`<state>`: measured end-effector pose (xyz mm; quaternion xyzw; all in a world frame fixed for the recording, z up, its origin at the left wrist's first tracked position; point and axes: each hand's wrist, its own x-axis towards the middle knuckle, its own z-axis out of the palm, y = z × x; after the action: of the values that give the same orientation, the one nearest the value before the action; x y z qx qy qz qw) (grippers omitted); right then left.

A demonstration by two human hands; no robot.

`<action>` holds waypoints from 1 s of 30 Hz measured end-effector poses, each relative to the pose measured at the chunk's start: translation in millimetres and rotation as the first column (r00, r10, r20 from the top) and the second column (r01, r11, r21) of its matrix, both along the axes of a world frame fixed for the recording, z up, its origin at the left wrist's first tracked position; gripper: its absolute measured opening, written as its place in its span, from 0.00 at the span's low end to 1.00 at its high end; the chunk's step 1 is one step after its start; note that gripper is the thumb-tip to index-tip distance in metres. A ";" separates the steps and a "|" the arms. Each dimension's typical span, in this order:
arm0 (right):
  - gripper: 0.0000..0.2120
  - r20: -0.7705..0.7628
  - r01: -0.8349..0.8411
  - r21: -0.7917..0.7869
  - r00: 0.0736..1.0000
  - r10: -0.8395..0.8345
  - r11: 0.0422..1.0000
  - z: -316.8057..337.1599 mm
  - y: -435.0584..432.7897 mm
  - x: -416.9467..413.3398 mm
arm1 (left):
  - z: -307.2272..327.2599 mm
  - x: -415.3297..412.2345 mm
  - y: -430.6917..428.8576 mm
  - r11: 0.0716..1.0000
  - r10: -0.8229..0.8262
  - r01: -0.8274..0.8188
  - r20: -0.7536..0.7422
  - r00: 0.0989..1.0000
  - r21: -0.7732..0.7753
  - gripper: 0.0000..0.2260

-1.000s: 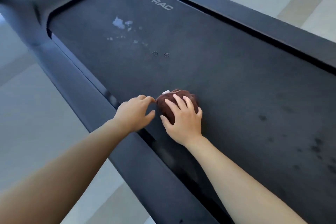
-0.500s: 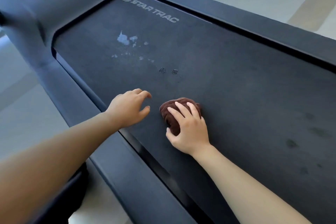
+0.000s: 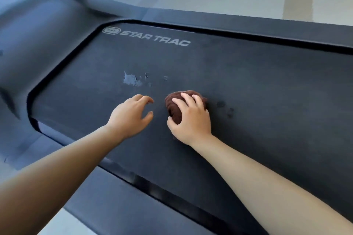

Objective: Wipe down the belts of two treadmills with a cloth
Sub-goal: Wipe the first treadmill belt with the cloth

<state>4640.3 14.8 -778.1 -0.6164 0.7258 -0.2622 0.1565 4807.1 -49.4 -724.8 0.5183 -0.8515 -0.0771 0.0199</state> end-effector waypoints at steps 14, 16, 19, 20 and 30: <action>0.38 -0.151 -0.062 0.192 0.984 0.092 0.979 -1.2 -57.8 13.7 | -7.4 66.0 -51.7 0.999 0.014 -0.013 -0.027 1.000 0.029 0.15; 0.37 -0.150 -0.023 0.166 0.987 0.048 0.986 -2.6 -77.0 24.5 | -9.8 84.4 -55.3 1.000 -0.001 0.001 0.004 1.000 0.011 0.17; 0.36 -0.232 -0.083 0.092 0.967 0.103 0.992 -8.1 -68.8 37.2 | -10.0 113.8 -57.4 1.000 0.022 -0.022 0.022 1.000 0.006 0.18; 0.36 -0.238 -0.133 0.077 0.960 0.148 0.988 -9.1 -62.6 40.4 | -11.3 123.3 -56.3 0.999 0.035 -0.035 0.022 0.999 0.013 0.19; 0.35 -0.180 -0.360 0.009 0.917 0.356 0.933 -8.0 -118.4 127.4 | -35.6 167.0 -93.5 0.997 0.054 -0.057 -0.080 0.995 -0.045 0.19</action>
<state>4767.8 -103.6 -786.1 -0.7616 0.6087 -0.1814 0.1286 4974.2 -142.9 -760.4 0.5378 -0.8368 -0.0768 0.0677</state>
